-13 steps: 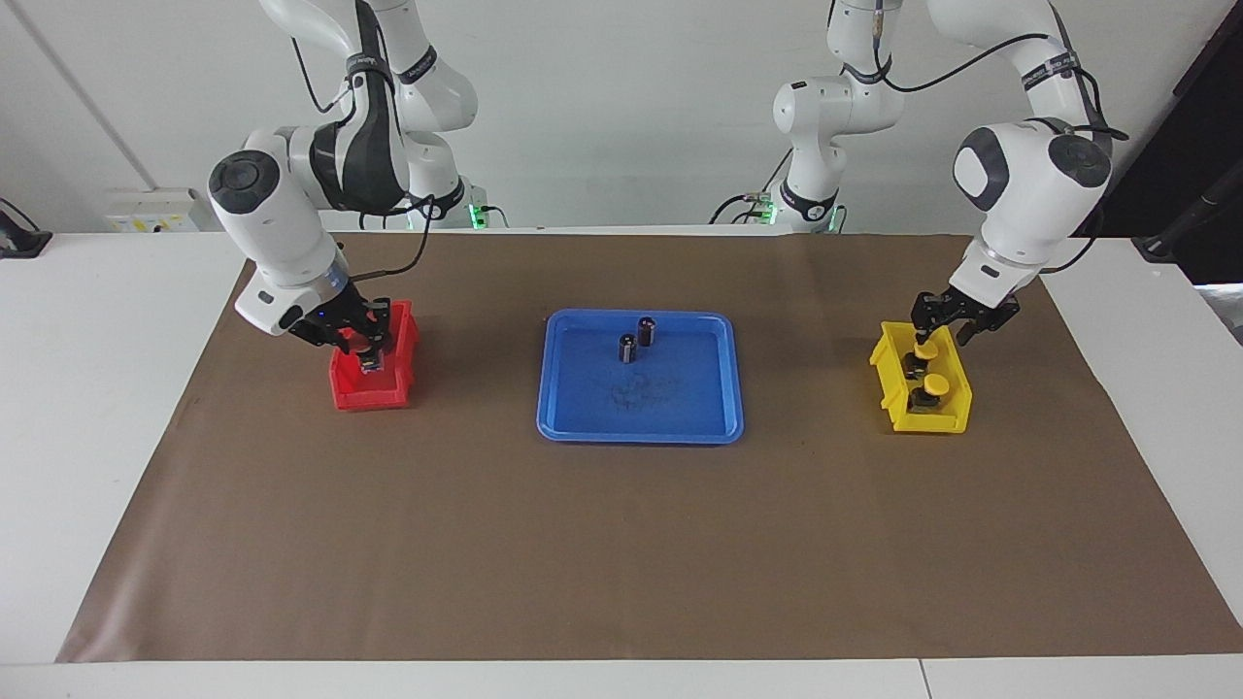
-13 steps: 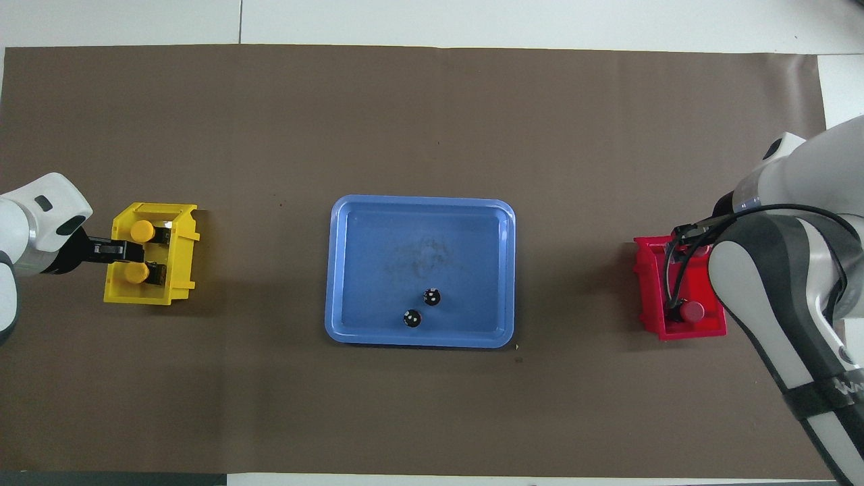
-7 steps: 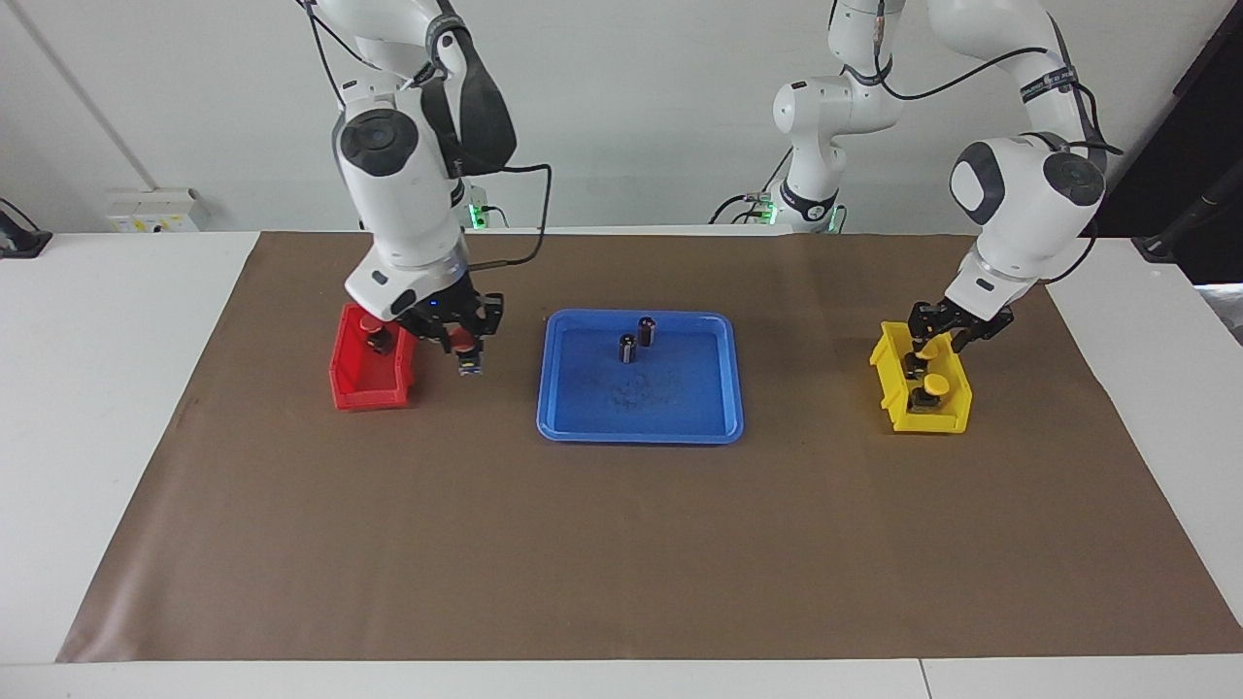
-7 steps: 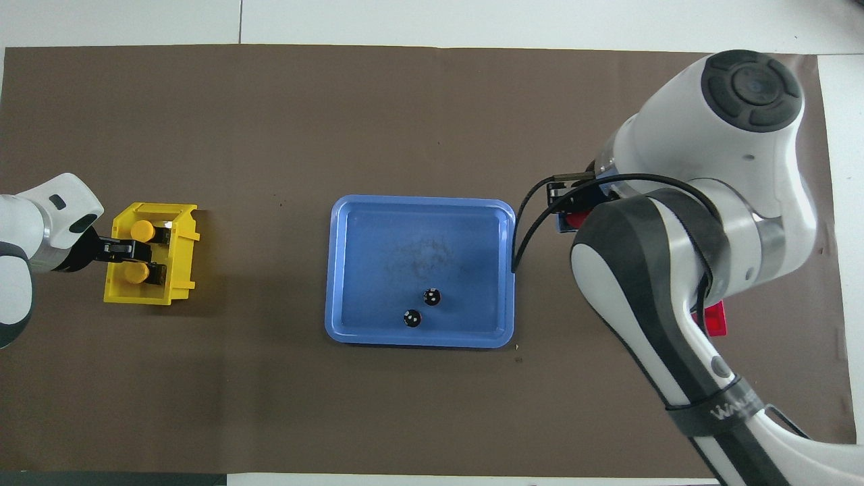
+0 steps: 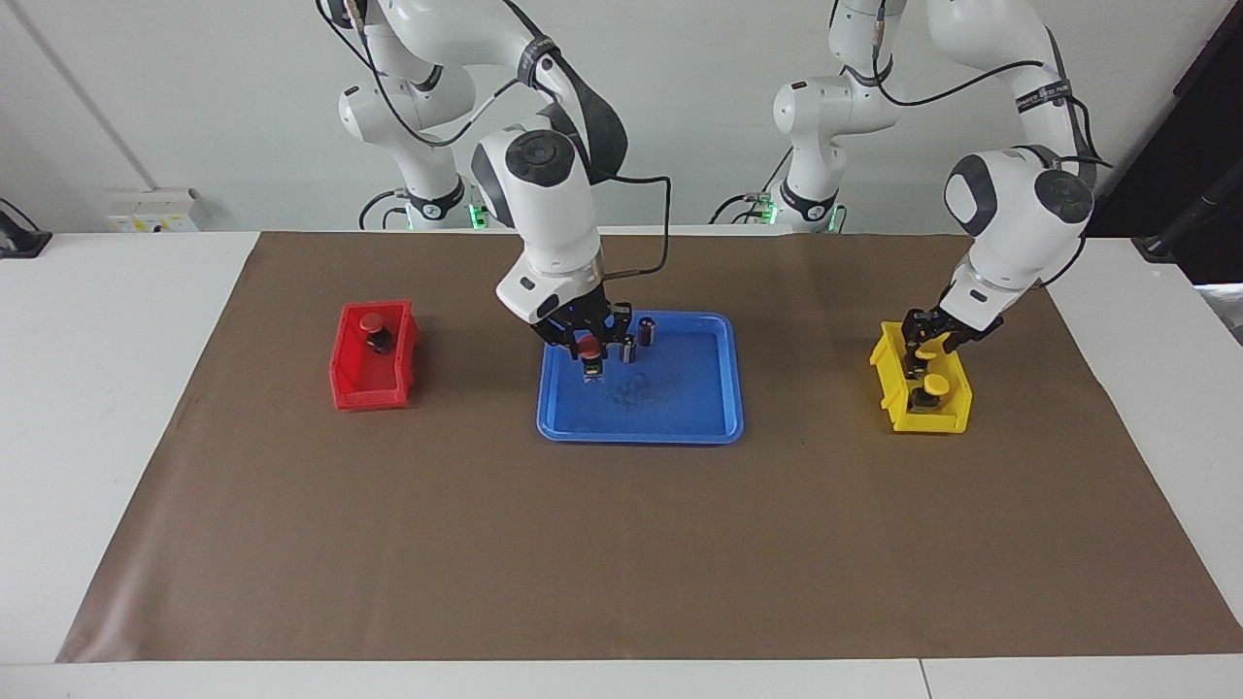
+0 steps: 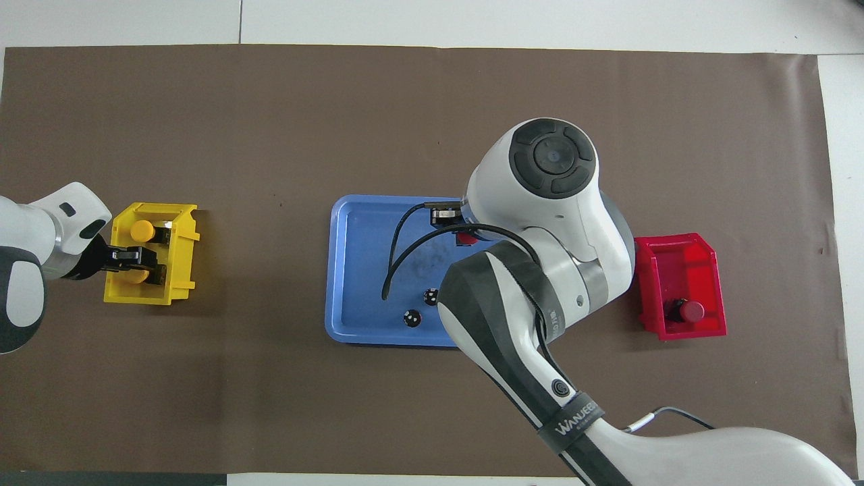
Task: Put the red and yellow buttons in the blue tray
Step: 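Carry the red button into the blue tray and release it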
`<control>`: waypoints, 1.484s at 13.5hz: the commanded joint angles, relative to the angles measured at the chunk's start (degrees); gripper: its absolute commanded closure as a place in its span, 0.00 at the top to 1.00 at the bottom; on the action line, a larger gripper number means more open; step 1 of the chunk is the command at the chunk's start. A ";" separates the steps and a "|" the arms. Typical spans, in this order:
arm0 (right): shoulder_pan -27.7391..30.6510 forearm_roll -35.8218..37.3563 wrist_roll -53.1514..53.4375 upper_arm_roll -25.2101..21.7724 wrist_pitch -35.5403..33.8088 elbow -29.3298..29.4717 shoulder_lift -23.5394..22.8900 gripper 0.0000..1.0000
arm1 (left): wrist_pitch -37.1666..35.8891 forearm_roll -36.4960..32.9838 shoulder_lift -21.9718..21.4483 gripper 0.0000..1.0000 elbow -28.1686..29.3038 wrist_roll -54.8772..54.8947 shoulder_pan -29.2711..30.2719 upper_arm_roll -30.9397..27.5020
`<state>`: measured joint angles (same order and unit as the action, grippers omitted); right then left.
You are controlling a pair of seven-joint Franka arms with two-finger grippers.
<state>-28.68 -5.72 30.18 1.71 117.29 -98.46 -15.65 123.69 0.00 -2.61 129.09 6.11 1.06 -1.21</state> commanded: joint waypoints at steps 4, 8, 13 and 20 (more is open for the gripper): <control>-3.57 2.46 4.79 -0.39 6.89 -0.77 -5.78 0.25 | 1.73 0.17 -0.90 0.66 1.60 -0.92 0.96 -0.11; -3.84 3.17 5.58 -0.30 7.34 -1.21 -6.84 0.27 | 2.26 0.17 -0.55 0.66 1.78 -1.01 0.96 -0.11; -3.67 3.43 5.68 -0.47 8.13 -0.78 -7.11 0.78 | 2.61 0.17 -0.64 0.66 2.30 -1.54 0.52 -0.02; 5.98 5.89 -4.93 -0.83 -5.90 -1.27 4.98 0.89 | 4.54 0.17 -0.11 0.56 2.75 -1.80 0.35 0.07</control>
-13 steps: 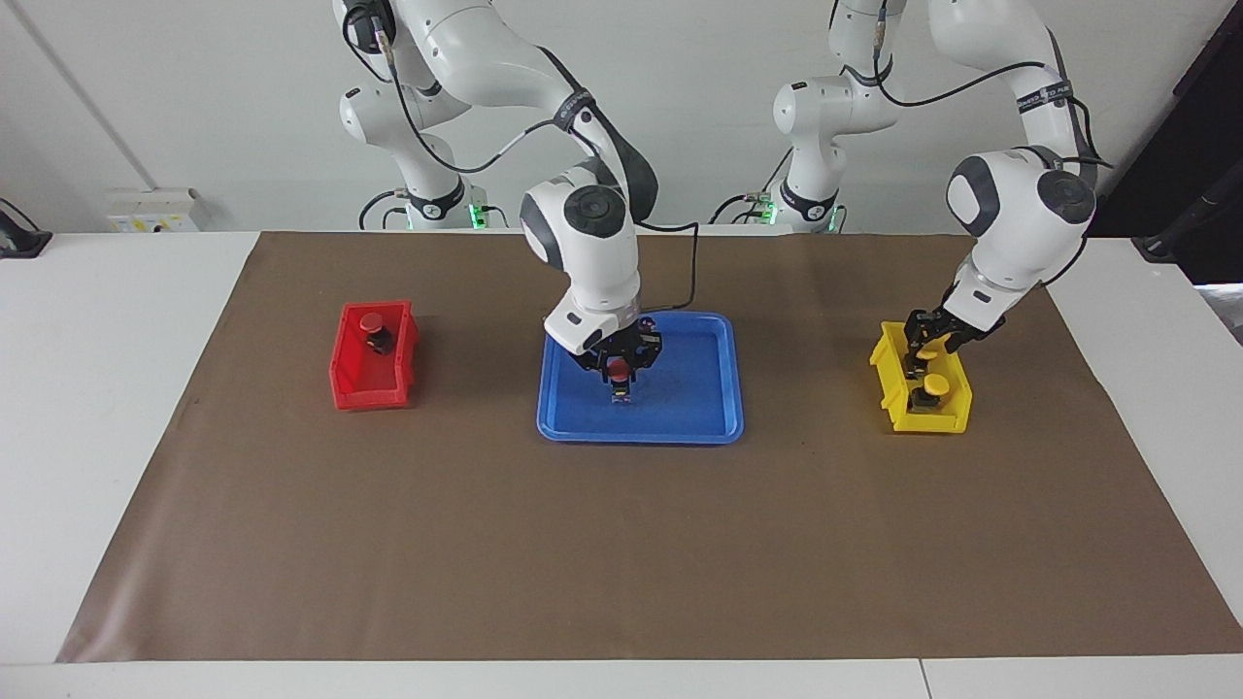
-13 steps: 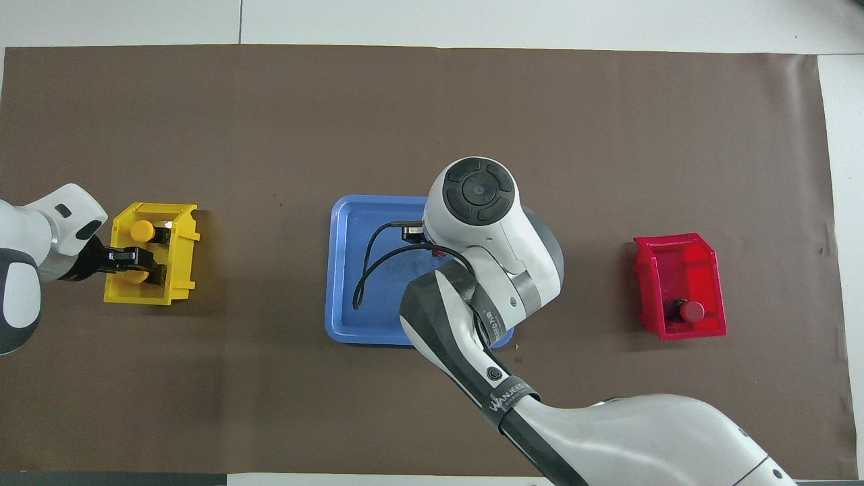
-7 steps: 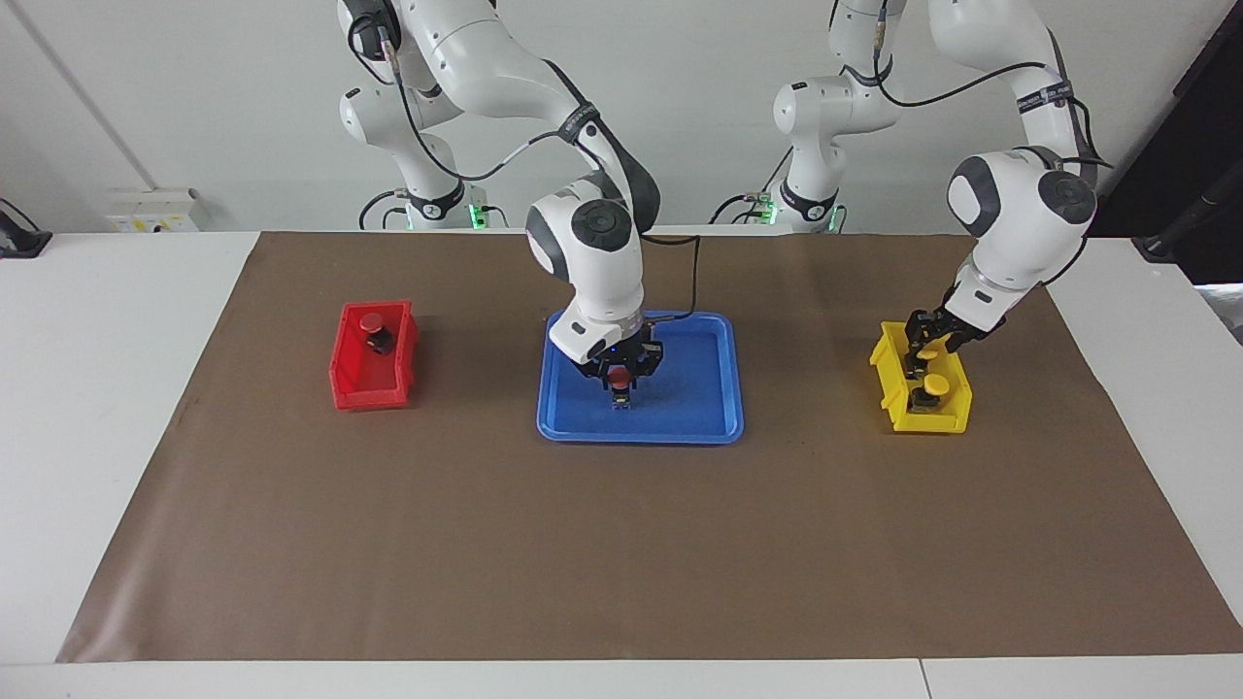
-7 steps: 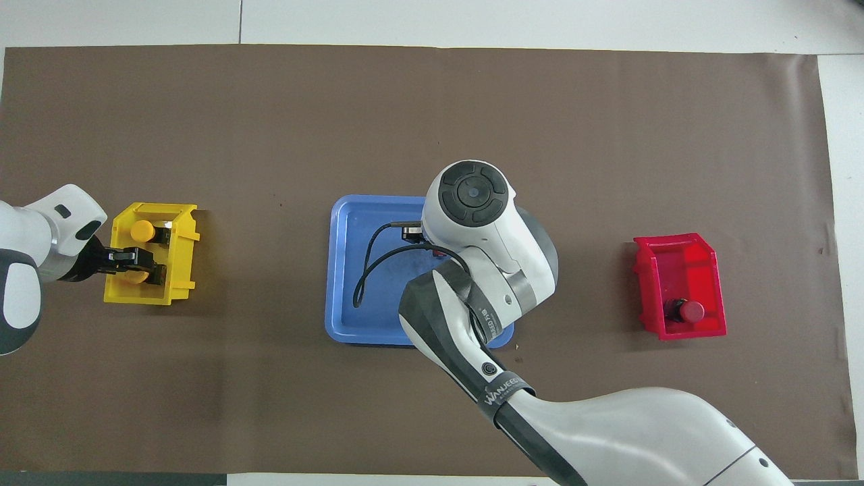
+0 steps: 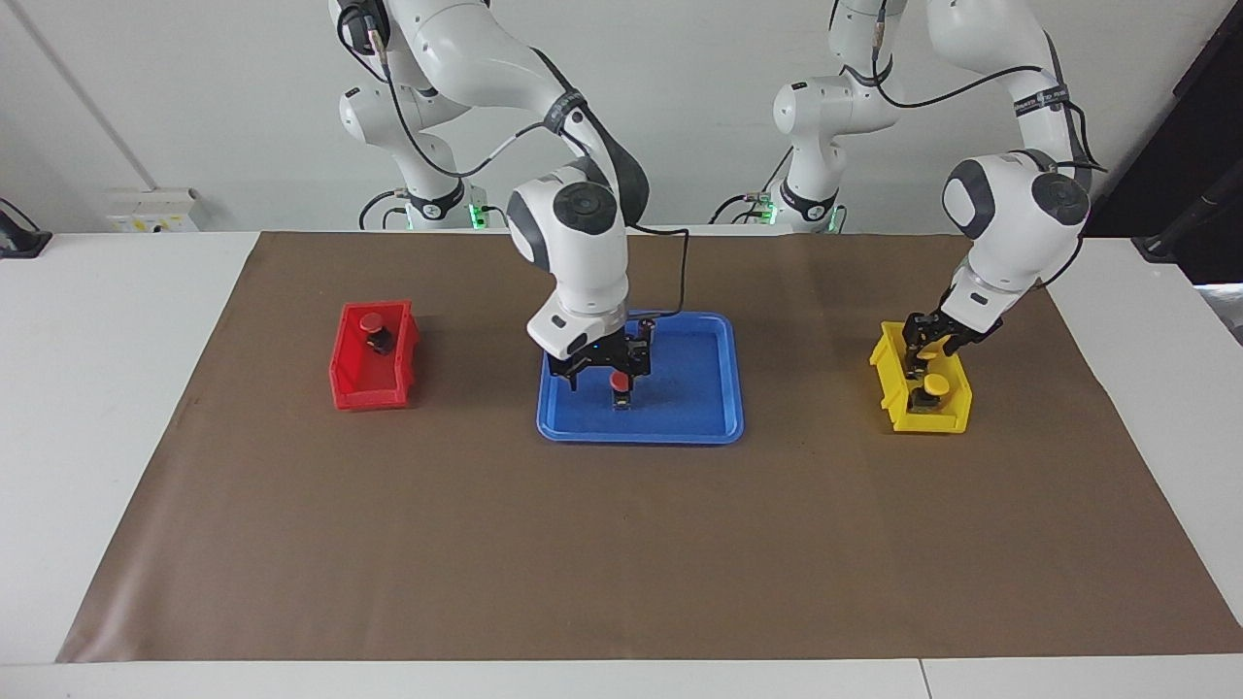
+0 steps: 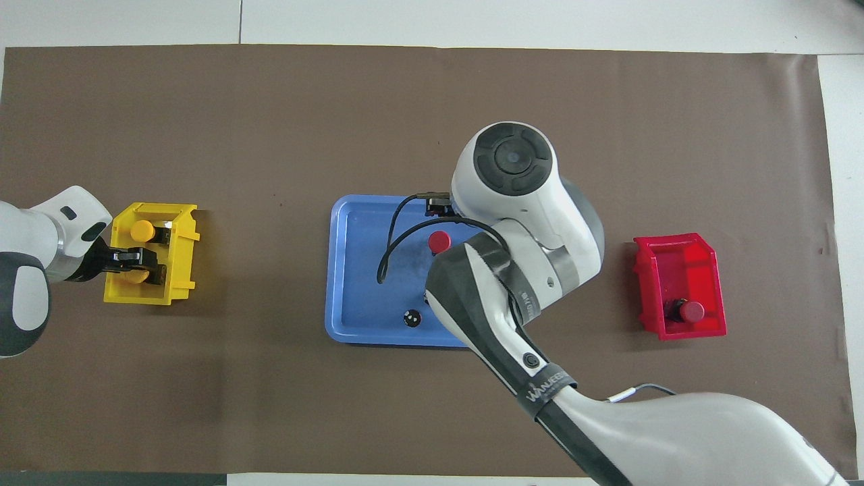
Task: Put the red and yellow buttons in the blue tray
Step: 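Carry the red button into the blue tray and release it, then return the right gripper to the red holder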
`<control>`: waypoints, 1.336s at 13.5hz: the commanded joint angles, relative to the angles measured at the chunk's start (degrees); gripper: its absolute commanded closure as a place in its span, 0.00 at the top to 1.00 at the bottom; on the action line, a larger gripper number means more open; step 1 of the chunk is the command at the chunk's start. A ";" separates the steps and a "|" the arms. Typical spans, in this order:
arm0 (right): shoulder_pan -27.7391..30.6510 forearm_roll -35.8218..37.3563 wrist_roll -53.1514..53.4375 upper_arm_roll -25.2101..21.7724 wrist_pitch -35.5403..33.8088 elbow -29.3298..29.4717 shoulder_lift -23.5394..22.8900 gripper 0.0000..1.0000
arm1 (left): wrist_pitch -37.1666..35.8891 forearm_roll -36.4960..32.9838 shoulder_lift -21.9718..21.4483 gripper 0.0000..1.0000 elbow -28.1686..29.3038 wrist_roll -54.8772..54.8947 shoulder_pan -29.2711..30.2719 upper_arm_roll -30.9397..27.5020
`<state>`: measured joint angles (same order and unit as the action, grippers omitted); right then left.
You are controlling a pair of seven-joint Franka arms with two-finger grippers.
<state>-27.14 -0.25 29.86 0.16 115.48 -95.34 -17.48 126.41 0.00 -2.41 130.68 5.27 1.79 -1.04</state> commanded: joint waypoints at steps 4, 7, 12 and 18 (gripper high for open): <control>16.38 -0.45 -22.60 0.72 -6.67 -23.80 23.24 0.85 | 1.74 0.17 -0.32 0.39 1.24 -0.96 -0.21 -0.19; 24.92 -0.54 -33.87 0.72 -5.79 -31.82 28.72 0.82 | 0.87 0.17 -0.06 0.13 -0.07 -0.79 -0.29 -0.10; 31.18 -0.63 -38.92 0.63 -0.70 -36.14 29.17 0.75 | -17.20 0.09 -0.32 0.05 -12.79 -4.12 -2.75 0.16; 31.00 -0.63 -39.61 0.72 5.46 -41.15 28.73 0.73 | -20.43 0.52 -0.06 0.02 -18.89 -27.21 -3.02 15.86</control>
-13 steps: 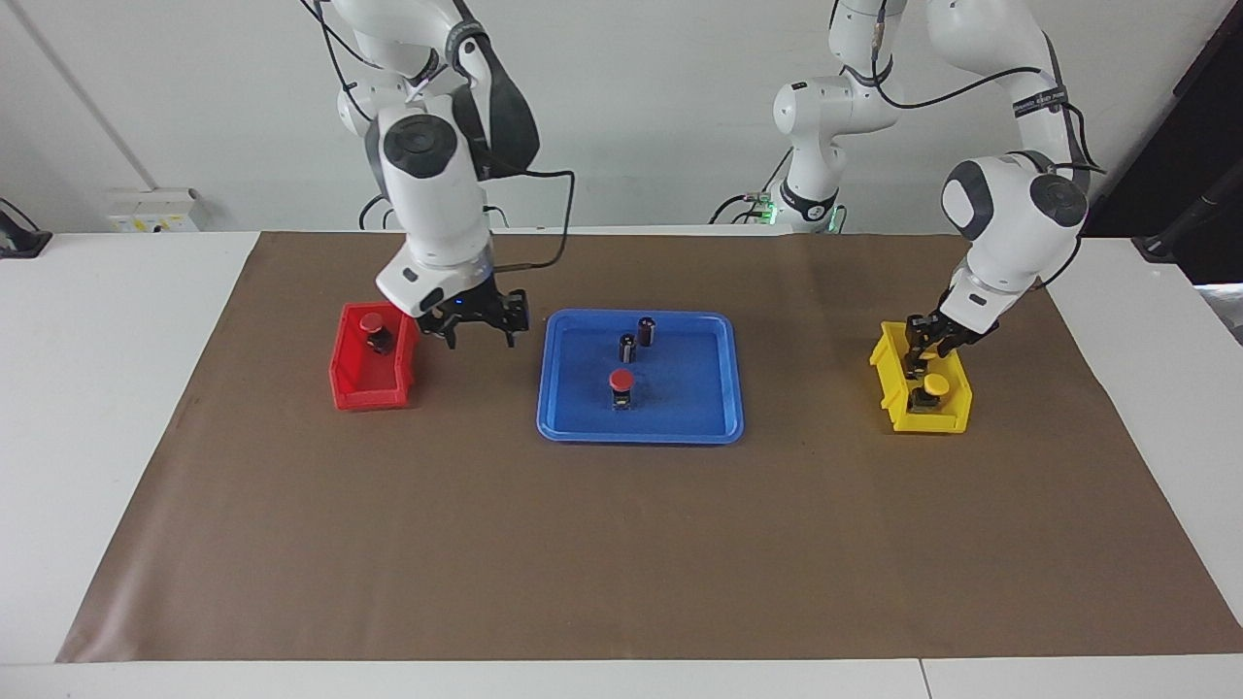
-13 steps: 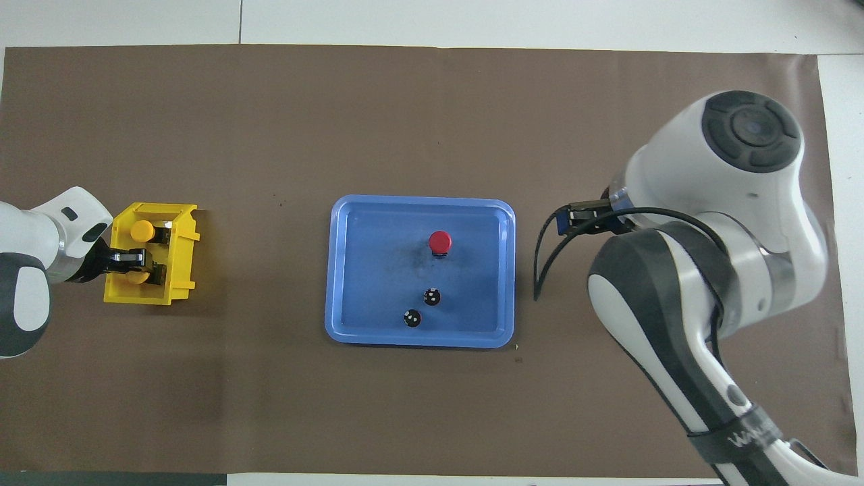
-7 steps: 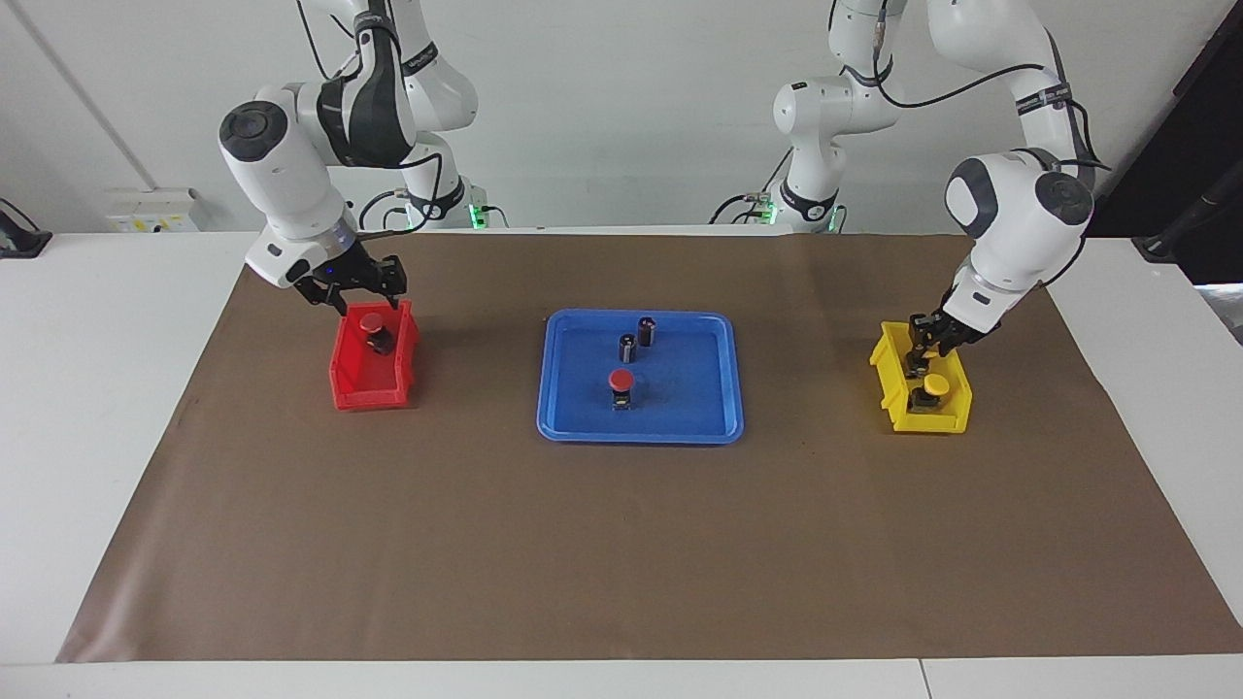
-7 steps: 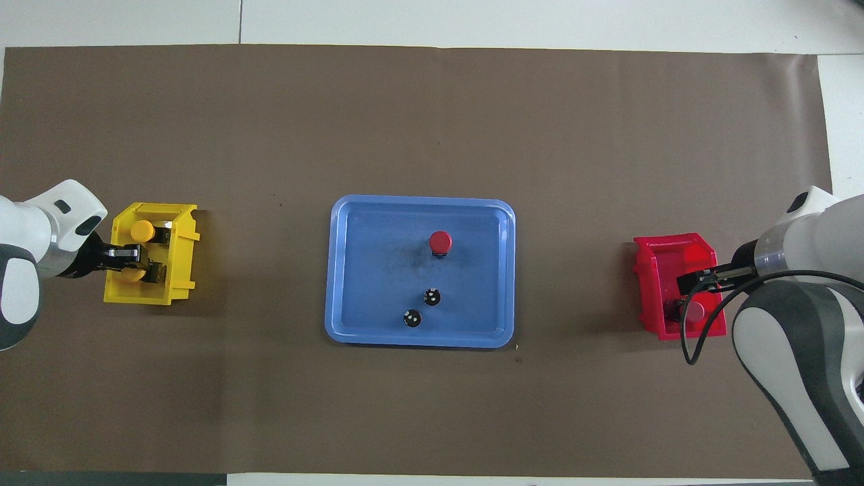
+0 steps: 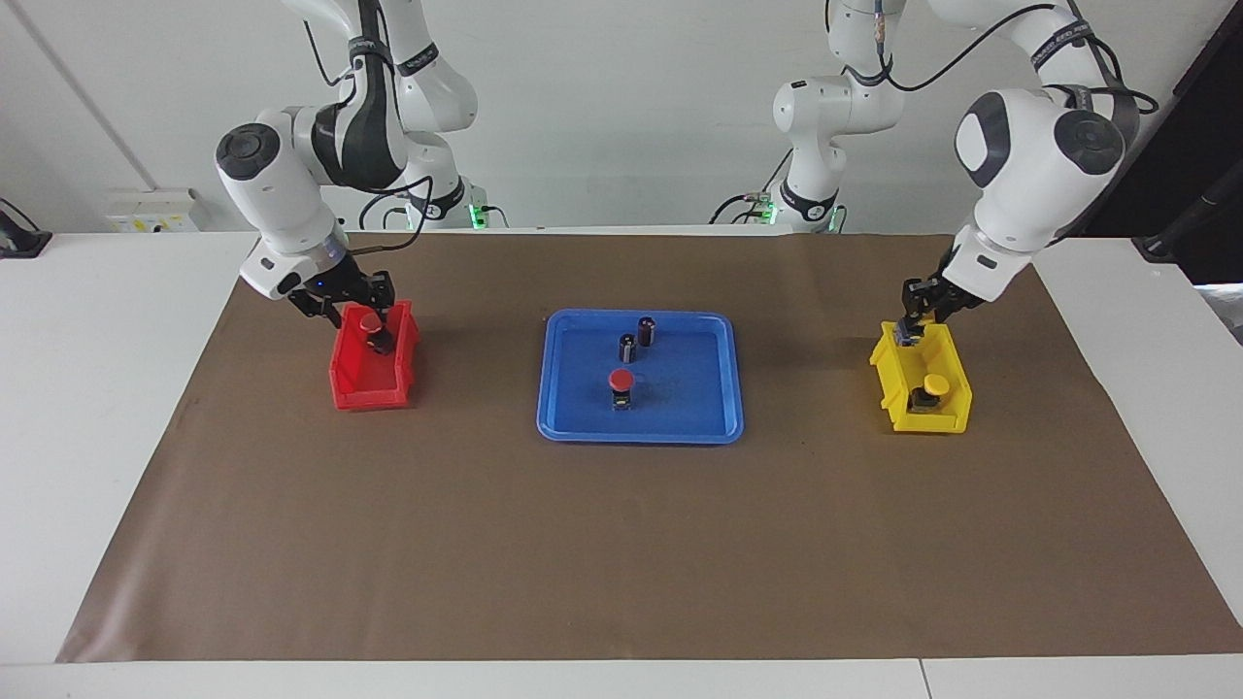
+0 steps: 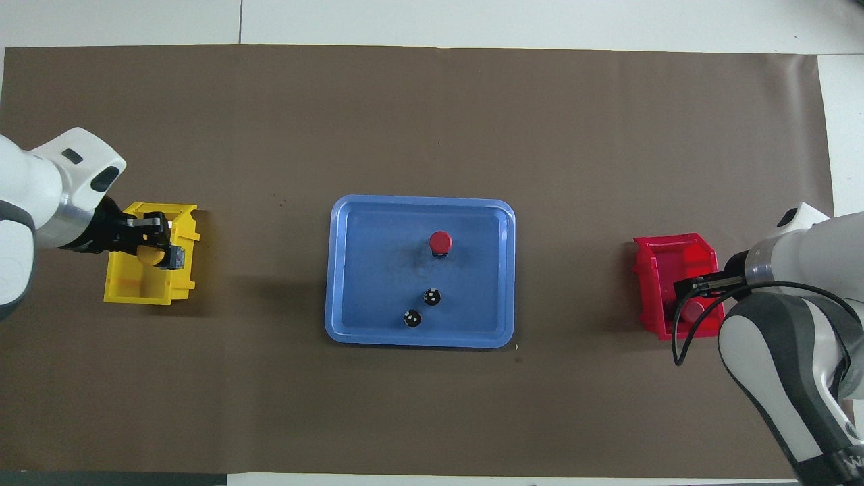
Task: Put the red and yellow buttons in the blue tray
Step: 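Carry a yellow button into the tray with the left gripper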
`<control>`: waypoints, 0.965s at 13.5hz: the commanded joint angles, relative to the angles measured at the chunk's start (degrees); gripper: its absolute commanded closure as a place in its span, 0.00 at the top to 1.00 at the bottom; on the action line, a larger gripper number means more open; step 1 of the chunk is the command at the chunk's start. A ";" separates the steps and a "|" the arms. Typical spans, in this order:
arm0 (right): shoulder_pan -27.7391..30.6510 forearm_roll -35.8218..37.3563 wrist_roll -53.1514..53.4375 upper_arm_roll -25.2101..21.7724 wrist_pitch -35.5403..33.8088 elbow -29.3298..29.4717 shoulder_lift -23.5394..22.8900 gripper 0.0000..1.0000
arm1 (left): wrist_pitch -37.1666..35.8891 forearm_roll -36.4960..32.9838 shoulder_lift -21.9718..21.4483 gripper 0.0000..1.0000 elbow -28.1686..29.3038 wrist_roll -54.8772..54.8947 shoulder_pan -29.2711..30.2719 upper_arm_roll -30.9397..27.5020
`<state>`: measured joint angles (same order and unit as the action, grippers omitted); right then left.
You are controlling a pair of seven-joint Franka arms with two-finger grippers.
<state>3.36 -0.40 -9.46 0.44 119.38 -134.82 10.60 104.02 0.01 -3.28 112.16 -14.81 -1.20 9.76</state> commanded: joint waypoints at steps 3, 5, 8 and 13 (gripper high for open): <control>0.68 -0.48 -1.96 0.44 5.84 -5.35 0.38 0.70 | 6.09 0.96 2.48 0.02 -0.11 -15.74 -0.11 14.73; 0.77 -0.48 -3.62 0.35 6.65 -6.24 0.21 0.69 | 9.17 0.87 5.81 0.02 -0.80 -22.17 -0.03 20.27; 2.26 -0.48 -6.53 0.35 8.58 -7.82 0.30 0.67 | 17.84 0.69 9.59 0.02 -0.55 -28.24 -1.07 23.81; 2.26 -0.48 -6.97 0.35 8.67 -9.05 0.82 0.65 | 22.45 -0.97 17.77 0.02 -4.41 -30.81 -5.47 23.90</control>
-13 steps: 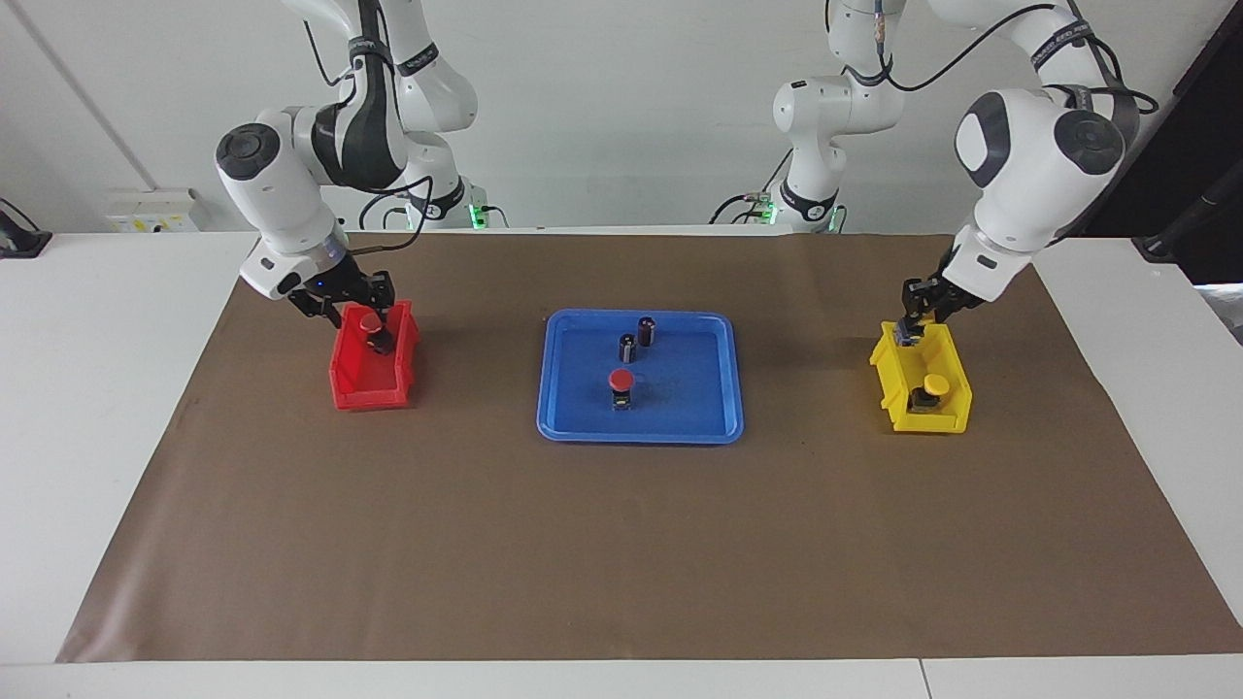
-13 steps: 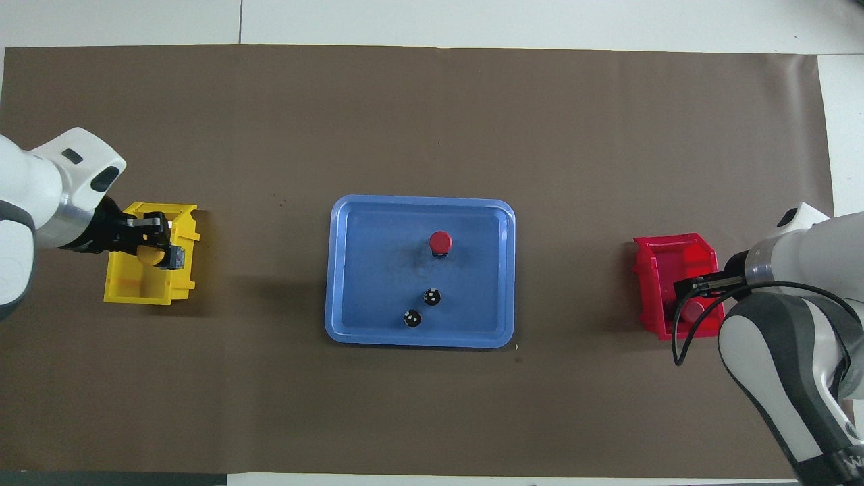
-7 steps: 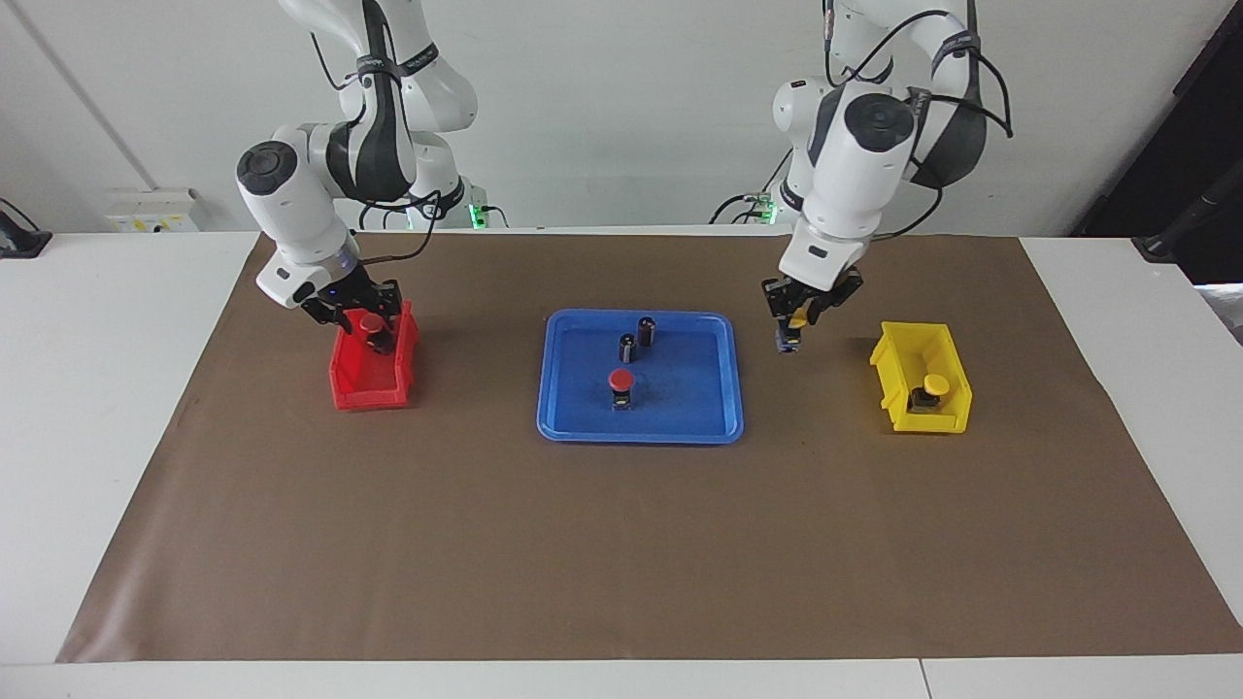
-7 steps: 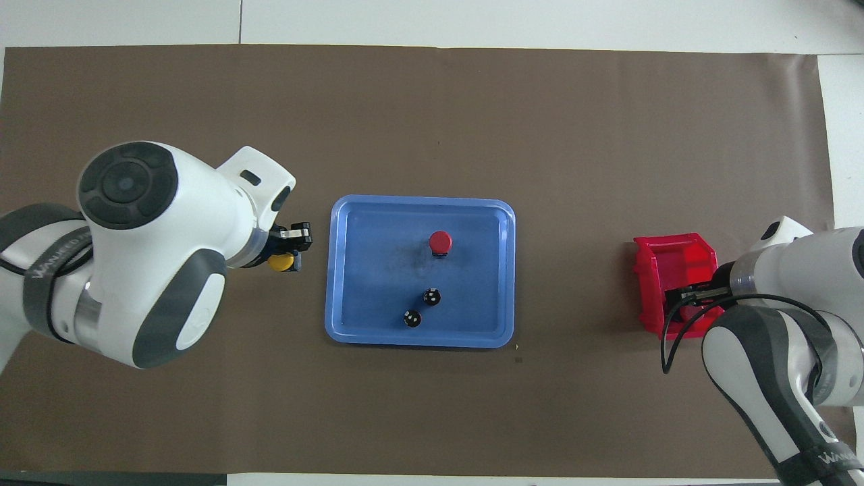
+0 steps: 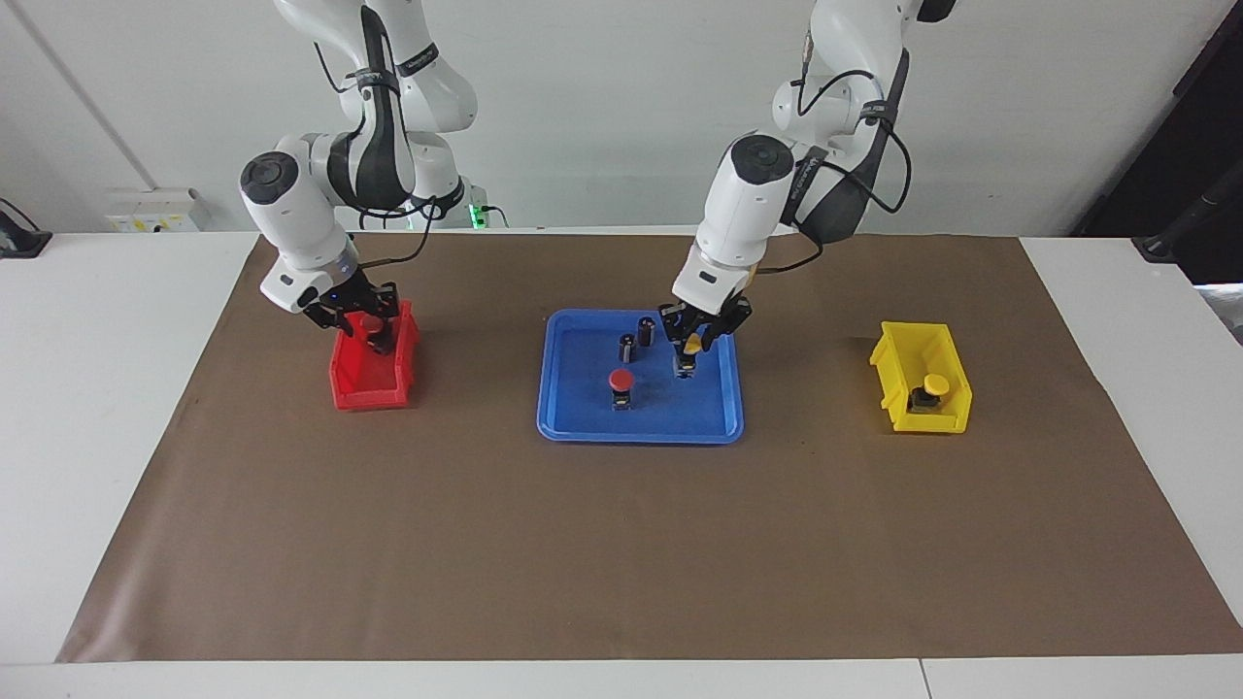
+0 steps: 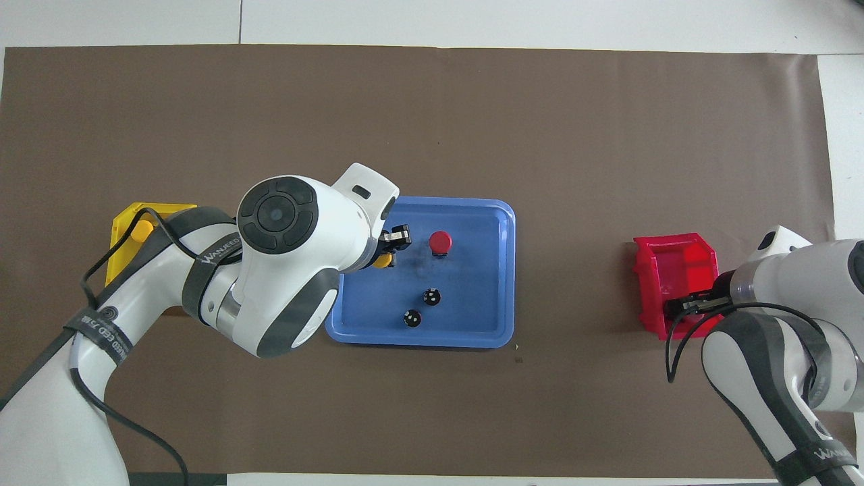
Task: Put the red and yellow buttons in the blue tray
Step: 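Carry a yellow button into the tray with the left gripper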
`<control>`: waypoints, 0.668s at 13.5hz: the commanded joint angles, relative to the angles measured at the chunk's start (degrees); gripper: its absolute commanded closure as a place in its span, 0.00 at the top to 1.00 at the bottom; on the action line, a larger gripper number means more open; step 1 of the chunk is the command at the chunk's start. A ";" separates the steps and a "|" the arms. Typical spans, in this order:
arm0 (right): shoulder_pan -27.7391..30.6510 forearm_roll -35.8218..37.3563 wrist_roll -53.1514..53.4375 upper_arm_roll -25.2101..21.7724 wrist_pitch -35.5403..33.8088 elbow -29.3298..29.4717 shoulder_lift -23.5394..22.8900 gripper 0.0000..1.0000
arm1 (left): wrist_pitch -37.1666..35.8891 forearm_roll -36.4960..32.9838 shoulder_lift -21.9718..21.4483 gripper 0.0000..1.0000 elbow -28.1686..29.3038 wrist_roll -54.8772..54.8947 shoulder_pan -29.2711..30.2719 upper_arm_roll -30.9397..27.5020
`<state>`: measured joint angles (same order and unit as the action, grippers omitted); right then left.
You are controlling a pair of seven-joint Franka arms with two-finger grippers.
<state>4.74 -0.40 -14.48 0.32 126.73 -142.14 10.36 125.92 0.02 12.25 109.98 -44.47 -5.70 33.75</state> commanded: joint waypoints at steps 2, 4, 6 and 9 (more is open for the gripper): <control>1.41 -0.48 -2.83 0.47 1.33 -2.08 1.15 0.62 | -0.14 -6.41 5.05 0.02 -2.83 -1.15 -1.68 0.00; 1.59 -0.48 -3.27 0.47 1.33 -2.17 1.24 0.60 | -0.76 -8.37 5.94 0.02 -3.19 -0.97 -2.03 0.00; 2.03 -0.48 -4.33 0.47 1.24 -2.26 1.24 0.55 | -1.03 -8.55 7.34 0.02 -5.11 -1.06 -2.03 0.00; 2.29 -0.48 -4.33 0.47 1.24 -2.35 1.33 0.48 | -2.08 -8.46 8.84 0.02 -8.28 -1.24 -2.03 0.00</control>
<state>5.87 -0.40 -17.16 0.28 126.76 -143.03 10.40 125.97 -6.97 18.99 105.14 -44.54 -7.25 33.77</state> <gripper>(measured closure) 0.471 0.590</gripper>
